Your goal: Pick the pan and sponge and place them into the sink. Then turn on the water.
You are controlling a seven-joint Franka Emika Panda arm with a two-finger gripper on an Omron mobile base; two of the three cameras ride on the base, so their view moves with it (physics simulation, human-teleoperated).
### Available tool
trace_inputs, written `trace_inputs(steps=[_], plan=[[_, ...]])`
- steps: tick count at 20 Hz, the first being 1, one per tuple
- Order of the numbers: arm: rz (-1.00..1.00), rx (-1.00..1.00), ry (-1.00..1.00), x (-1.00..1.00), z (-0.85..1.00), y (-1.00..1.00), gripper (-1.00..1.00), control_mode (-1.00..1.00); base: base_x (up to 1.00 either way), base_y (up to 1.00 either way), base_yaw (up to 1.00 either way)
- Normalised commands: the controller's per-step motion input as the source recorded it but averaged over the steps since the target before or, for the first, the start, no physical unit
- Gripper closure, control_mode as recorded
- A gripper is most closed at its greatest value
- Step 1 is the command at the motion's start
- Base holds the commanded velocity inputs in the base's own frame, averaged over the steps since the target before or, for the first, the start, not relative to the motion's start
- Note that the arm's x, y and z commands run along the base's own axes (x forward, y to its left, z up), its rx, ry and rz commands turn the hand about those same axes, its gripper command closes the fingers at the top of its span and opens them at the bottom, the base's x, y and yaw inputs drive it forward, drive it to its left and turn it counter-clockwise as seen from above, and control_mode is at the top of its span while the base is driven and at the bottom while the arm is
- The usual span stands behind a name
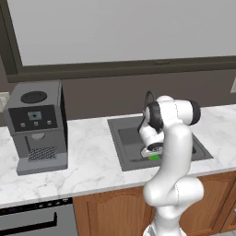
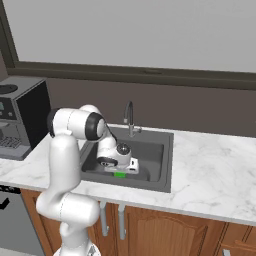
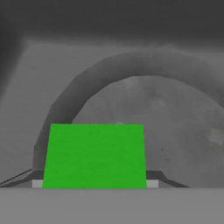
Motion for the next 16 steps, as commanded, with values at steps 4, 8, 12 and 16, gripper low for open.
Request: trace_inputs(steps=[4,8,12,16], plan=[[0.02,0.0,0.0,0.2,-0.15,0.1,-1.0,-1.0,0.0,0.0,0.0],[0.02,0.0,0.0,0.15,-0.13,0.06,-1.0,-1.0,0.0,0.0,0.0],[0.01,0.0,0.0,0.08,-0.07,0.04,-1.0,-1.0,0.0,0.0,0.0],[0.0,0.0,0.0,0.02,0.01,0.02,-1.0,-1.0,0.0,0.0,0.0]])
